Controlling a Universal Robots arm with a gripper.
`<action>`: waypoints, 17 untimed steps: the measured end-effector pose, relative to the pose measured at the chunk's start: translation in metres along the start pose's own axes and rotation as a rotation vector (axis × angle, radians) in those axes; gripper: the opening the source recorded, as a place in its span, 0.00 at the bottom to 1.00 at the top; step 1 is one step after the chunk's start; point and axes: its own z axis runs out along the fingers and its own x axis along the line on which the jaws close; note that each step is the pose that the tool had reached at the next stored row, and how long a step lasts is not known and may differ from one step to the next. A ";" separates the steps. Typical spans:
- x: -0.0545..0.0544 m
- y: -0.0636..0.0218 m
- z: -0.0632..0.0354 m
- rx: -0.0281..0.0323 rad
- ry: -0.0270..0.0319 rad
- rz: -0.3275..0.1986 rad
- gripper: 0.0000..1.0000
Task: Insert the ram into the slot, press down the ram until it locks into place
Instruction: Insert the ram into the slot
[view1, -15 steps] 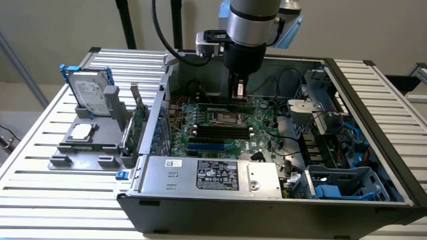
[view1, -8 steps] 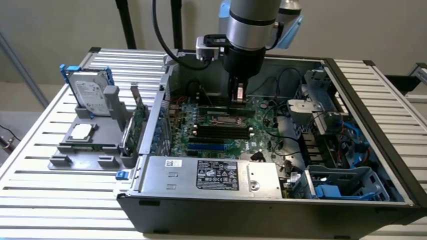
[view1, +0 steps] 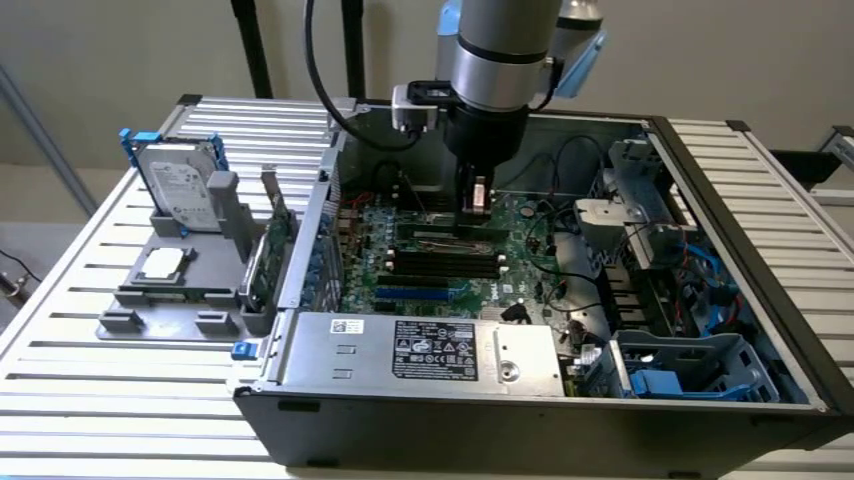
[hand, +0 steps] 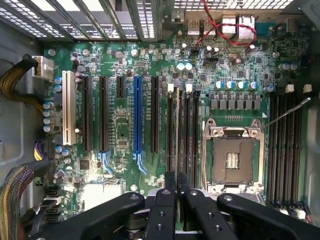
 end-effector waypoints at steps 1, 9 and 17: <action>0.000 0.0000 0.0014 0.0000 0.0015 0.000 0.13; 0.000 -0.0002 0.0102 -0.0017 0.0156 0.000 0.13; -0.001 0.0007 0.0186 -0.0026 0.0285 0.001 0.13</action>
